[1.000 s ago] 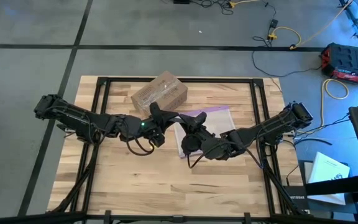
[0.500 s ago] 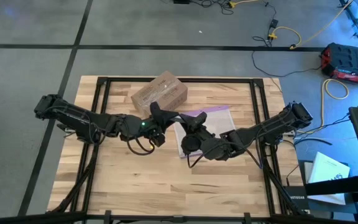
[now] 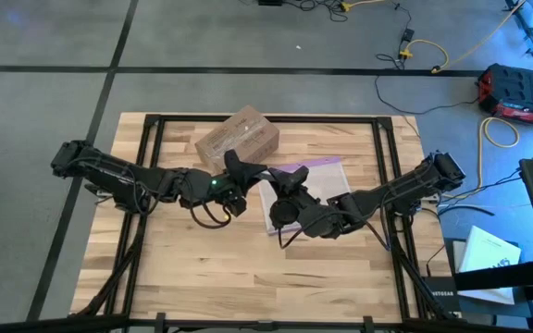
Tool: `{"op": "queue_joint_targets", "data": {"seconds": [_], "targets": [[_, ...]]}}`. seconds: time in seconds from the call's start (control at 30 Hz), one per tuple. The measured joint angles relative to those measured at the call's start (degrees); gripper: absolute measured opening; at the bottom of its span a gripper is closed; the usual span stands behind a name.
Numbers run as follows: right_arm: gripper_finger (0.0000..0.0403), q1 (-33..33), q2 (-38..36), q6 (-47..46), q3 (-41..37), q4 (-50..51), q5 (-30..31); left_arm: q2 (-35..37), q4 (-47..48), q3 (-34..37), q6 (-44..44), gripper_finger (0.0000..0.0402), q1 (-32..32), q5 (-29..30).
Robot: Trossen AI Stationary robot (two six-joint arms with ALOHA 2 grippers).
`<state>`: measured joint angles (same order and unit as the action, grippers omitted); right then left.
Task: Unpack boxes
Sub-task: Open the cutter
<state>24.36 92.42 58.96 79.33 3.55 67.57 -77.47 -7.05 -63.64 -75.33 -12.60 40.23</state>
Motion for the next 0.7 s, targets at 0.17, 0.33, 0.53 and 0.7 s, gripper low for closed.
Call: {"op": "queue_joint_targets", "data": {"seconds": [0.17, 0.33, 0.53, 0.7], "targets": [[0.0109, 0.00, 0.00, -0.02, 0.05, 0.63, 0.05, 0.02, 0.01, 0.01, -0.07, 0.0124, 0.00, 0.00], [0.0108, 0.00, -0.02, -0.04, 0.07, 1.09, 0.05, 0.02, 0.04, 0.04, -0.11, 0.0124, 0.03, 0.03], [0.0108, -0.02, -0.02, -0.02, 0.07, 1.25, 0.13, 0.02, 0.11, 0.04, -0.32, 0.0124, 0.72, 0.00], [0.0108, -0.02, -0.04, 0.02, 0.07, 1.36, 0.32, 0.02, 0.04, 0.04, -0.98, 0.0124, 1.20, -0.07]]}}
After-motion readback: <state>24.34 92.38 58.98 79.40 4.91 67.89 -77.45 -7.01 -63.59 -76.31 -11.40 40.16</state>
